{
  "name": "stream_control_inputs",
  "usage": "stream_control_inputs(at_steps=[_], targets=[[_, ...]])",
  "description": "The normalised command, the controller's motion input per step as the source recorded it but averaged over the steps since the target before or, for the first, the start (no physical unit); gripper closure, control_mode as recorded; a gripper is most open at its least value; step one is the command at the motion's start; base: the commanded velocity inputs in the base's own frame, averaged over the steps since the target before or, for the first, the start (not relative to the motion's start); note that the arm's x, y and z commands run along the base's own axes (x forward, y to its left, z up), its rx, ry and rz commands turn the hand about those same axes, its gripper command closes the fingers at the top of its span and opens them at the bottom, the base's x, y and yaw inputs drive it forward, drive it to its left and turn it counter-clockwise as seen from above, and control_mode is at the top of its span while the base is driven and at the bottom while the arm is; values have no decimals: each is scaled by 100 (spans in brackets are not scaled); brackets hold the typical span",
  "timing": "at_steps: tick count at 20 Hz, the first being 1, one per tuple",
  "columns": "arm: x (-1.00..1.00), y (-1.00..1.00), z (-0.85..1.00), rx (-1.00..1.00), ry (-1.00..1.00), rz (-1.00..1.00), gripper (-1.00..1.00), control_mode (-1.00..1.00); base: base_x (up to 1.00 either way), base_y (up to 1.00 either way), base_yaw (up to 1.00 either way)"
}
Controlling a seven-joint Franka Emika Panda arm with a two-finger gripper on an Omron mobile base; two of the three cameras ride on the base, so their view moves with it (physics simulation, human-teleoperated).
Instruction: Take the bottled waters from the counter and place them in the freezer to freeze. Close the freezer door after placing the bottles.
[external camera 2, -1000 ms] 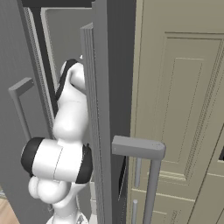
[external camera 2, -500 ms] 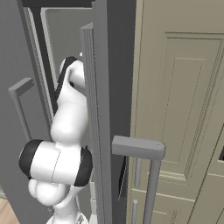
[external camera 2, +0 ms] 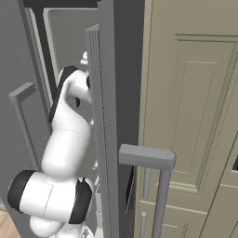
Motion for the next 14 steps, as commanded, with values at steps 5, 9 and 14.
stream_control_inputs(at_steps=[5,9,14], targets=[[-77,13,18,0,10,-15,-100,-100,0,0,0],[-83,16,15,0,16,-23,-100,-100,0,0,0],[-81,11,31,0,21,-24,-100,-100,0,0,0]])
